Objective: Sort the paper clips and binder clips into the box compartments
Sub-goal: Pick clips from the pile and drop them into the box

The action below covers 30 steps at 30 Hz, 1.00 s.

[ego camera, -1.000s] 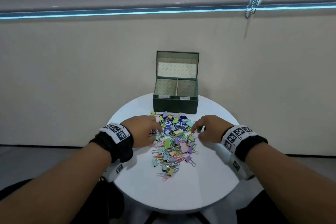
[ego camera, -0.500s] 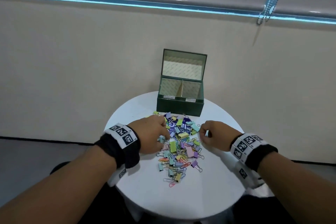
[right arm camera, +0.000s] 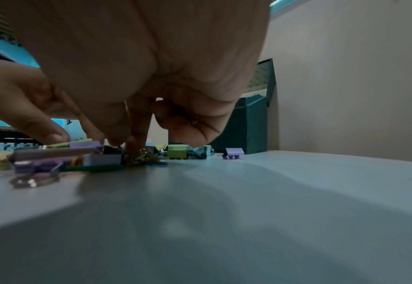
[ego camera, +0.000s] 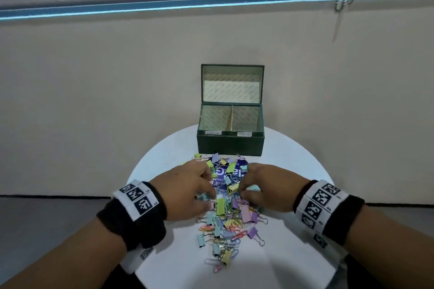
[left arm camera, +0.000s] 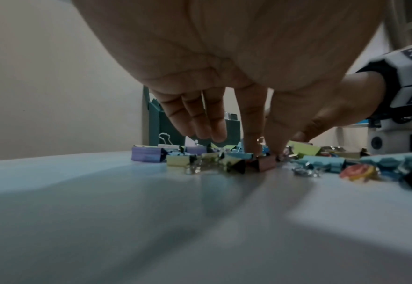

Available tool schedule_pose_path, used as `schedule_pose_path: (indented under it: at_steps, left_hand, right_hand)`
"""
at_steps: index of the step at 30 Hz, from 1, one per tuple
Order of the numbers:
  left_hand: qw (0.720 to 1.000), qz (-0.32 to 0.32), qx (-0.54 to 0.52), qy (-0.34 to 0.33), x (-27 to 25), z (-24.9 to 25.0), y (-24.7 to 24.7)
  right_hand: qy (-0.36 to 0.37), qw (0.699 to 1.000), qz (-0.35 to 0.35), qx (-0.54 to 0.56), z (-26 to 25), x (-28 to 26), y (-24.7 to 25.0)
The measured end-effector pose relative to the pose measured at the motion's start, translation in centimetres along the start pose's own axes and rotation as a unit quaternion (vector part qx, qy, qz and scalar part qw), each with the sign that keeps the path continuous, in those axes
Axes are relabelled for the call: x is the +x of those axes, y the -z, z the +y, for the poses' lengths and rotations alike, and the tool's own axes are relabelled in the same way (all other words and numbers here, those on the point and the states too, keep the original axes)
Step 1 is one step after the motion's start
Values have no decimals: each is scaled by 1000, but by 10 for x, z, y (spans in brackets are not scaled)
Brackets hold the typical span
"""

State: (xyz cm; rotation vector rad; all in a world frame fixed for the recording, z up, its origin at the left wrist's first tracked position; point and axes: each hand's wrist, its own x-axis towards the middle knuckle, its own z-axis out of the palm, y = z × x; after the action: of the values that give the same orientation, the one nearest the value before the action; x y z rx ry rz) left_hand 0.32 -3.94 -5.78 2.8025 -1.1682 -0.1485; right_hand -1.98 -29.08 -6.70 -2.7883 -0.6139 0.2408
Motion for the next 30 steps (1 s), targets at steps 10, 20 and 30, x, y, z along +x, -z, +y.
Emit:
schedule_pose_path:
  at_steps: [10,20,30]
  left_hand:
    - [998,55,-25,-32,3,-2,-3]
    - [994,53,-26,-87,-10,8,-3]
    - [996,51,-3,-72,-6,11,-4]
  right_hand:
    - [-19,1000,24,-5,-2,8,-2]
    - [-27,999,-9,-17,-4,8,-4]
    - [-49,999,-6,11,-7,3,-1]
